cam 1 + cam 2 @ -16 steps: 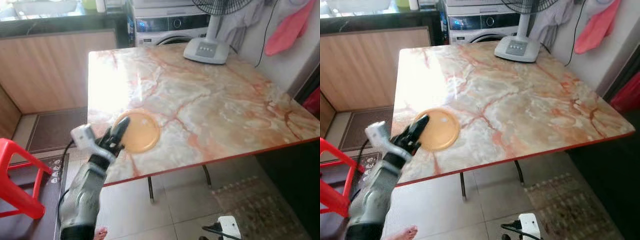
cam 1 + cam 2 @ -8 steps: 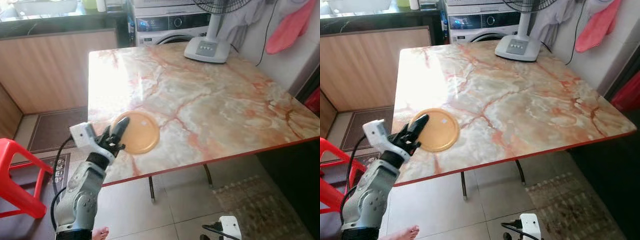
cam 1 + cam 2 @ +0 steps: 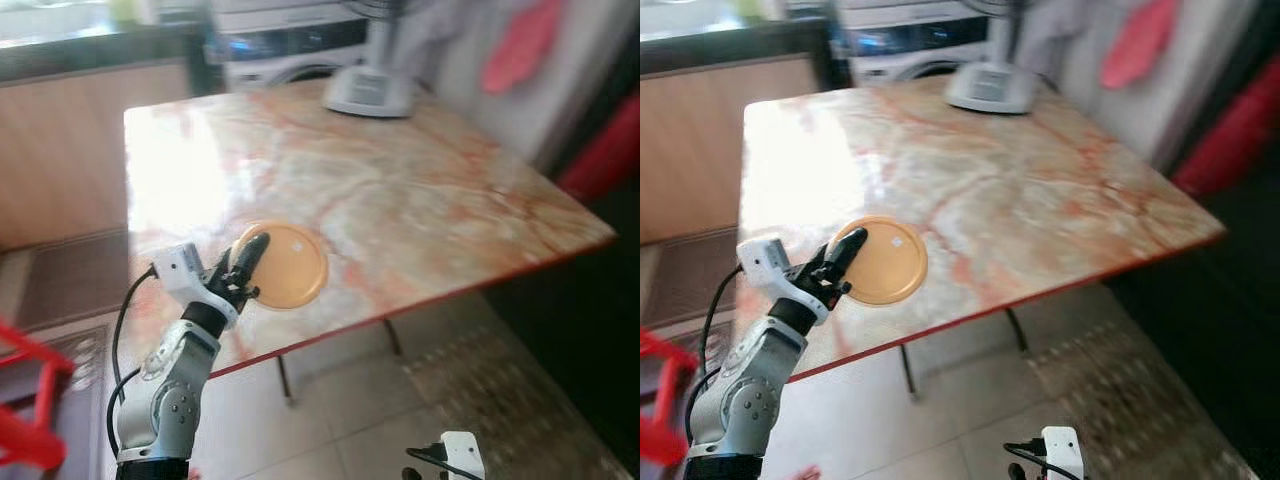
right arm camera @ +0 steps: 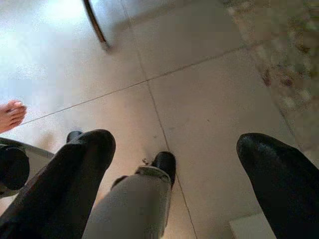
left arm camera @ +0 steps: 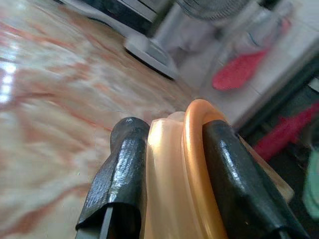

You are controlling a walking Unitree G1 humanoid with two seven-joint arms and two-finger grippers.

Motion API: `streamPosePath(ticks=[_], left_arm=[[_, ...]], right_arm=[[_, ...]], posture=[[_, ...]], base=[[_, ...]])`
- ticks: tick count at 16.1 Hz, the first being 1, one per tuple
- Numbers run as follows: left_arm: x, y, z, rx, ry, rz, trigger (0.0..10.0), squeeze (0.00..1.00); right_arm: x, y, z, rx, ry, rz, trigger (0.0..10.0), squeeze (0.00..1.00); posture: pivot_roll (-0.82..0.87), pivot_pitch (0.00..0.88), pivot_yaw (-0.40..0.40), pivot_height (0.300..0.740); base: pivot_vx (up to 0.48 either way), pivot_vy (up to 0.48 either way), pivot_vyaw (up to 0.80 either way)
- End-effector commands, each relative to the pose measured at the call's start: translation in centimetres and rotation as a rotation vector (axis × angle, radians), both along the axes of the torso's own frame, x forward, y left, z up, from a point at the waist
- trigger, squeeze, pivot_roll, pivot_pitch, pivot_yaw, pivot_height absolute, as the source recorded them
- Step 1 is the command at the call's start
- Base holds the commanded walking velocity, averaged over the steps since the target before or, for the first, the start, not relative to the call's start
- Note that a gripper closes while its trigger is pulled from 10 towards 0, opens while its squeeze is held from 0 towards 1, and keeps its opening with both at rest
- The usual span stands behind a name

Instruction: Restocking fridge

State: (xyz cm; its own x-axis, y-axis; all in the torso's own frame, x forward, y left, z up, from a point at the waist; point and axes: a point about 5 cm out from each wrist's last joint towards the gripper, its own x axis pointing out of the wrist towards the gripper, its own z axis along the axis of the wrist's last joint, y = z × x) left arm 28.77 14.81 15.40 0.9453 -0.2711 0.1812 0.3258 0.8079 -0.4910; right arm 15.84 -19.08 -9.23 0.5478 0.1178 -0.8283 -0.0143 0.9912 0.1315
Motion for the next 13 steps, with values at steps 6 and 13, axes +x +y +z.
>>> streamPosePath(ticks=[6, 13], left_arm=[[0.12, -0.12, 0.89, 0.031, -0.029, -0.007, 10.0, 0.0], [0.31, -0.21, 0.72, 0.068, -0.022, -0.005, 10.0, 0.0]], right_arm=[[-0.25, -0.03, -0.13, -0.005, 0.017, -0.003, 10.0, 0.0], [-0.27, -0.03, -0.15, -0.008, 0.022, -0.003, 10.0, 0.0]], posture=[[0.04, 0.0, 0.002, 0.74], [0.04, 0.0, 0.004, 0.74]], base=[[0.0, 0.0, -0.8], [0.0, -0.046, -0.8]])
